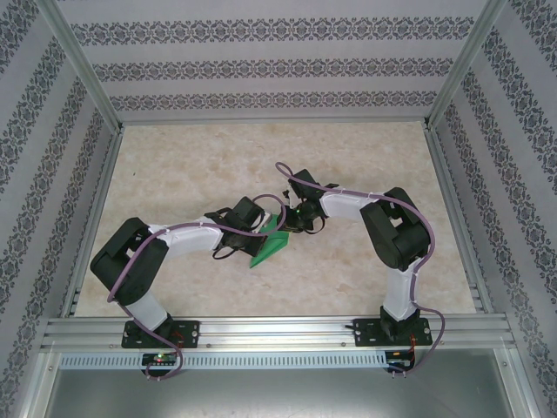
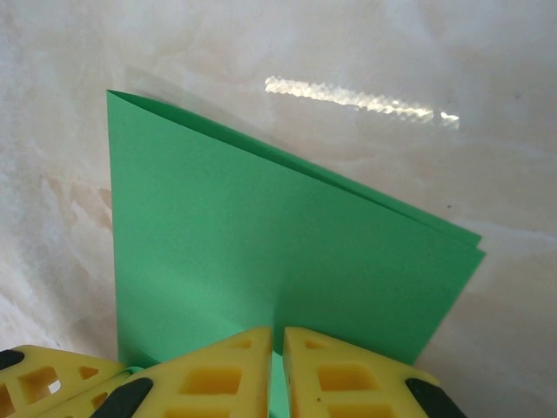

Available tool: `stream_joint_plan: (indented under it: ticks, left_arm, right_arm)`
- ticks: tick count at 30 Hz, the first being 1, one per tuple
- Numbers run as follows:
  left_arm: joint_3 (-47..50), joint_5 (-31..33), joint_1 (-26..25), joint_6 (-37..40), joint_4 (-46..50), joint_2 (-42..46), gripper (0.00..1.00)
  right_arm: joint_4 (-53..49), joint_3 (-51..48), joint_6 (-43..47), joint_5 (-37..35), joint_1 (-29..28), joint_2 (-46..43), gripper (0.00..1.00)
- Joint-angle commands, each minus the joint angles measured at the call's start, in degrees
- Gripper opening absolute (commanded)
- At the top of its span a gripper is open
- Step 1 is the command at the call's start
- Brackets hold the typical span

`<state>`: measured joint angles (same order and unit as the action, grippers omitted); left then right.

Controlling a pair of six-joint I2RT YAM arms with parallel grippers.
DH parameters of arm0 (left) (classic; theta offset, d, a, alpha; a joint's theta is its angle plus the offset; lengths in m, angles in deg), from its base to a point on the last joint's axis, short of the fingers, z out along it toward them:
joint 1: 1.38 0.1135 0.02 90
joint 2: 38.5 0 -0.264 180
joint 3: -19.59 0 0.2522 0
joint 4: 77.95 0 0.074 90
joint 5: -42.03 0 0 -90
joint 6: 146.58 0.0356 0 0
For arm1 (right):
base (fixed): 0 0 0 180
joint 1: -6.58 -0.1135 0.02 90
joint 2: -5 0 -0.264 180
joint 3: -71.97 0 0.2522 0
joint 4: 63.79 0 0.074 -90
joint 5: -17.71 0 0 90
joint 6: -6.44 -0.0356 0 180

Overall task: Fold a paper plane with a square sheet of paper (pick it up from the middle)
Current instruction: Third fold the triangle at the center of the table.

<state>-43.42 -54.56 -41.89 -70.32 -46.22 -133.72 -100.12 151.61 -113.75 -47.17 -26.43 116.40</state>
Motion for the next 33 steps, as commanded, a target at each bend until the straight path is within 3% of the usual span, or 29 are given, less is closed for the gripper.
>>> stream_joint_plan:
  ticks: [1, 12, 21, 27, 33]
  left_arm:
    - [0.84, 0.36, 0.65, -0.59, -2.63, -0.41, 0.00]
    - [2.05, 0.04, 0.68, -0.25, -2.82, -1.09, 0.00]
    - [2.41, 0.64, 0.70, -0.49, -2.77, -0.49, 0.00]
    - [2.23, 0.65, 0.69, -0.61, -2.70, -0.09, 0.00]
    - [2.12, 0.56, 0.70, -0.58, -2.52, -0.06, 0.00]
  right_arm:
    - [0.11, -0.39, -0.89, -0.64, -0.71, 1.66, 0.14]
    - [5.68, -2.25, -4.80, 1.39, 0.10, -0.79, 0.16]
    - [10.83, -9.84, -10.50, -1.71, 2.18, -13.79, 0.19]
    - [20.91, -18.66, -17.47, -1.10, -1.21, -19.25, 0.12]
    - [32.91, -24.04, -24.73, -1.09, -5.98, -18.58, 0.09]
